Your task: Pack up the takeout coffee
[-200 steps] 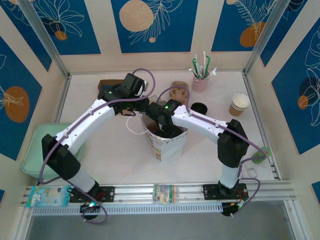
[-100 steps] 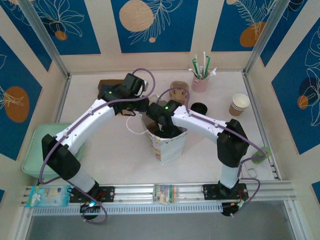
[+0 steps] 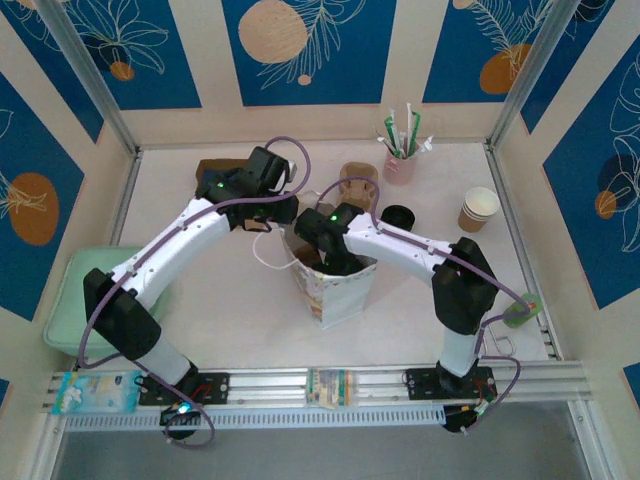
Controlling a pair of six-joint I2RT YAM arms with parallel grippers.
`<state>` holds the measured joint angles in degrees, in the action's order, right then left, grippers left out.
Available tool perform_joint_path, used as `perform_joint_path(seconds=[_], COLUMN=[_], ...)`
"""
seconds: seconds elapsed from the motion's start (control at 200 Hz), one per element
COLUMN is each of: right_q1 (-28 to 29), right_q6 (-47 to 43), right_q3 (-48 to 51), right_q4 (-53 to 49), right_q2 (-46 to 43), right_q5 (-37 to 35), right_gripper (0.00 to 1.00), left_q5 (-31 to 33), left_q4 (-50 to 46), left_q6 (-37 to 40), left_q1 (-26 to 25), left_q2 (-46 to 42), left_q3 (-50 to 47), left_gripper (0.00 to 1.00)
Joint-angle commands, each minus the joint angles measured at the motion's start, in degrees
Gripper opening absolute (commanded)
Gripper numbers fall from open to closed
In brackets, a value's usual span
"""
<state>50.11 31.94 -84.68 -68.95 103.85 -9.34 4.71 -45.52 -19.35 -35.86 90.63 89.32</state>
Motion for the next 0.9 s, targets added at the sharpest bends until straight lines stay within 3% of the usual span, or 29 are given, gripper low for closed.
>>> perform_joint_path(seconds=[0.0,0.895], right_q1=[-0.2,-0.1], right_q6=[0.9,0.7], right_q3=[1.3,0.8], right_q4=[-1.6,-0.8], right_q2=[0.7,0.9], right_q5=[1.8,2.5], right_gripper=[0.37,0.37], left_q5=[0.8,1.0], left_q4=[-1.0,-1.0], left_q6=[0.6,0.8], left_q1=[0.3,0.3], left_q2=[0.5,0.4], left_q3=[1.1,1.3], left_gripper=[0.27,0.27])
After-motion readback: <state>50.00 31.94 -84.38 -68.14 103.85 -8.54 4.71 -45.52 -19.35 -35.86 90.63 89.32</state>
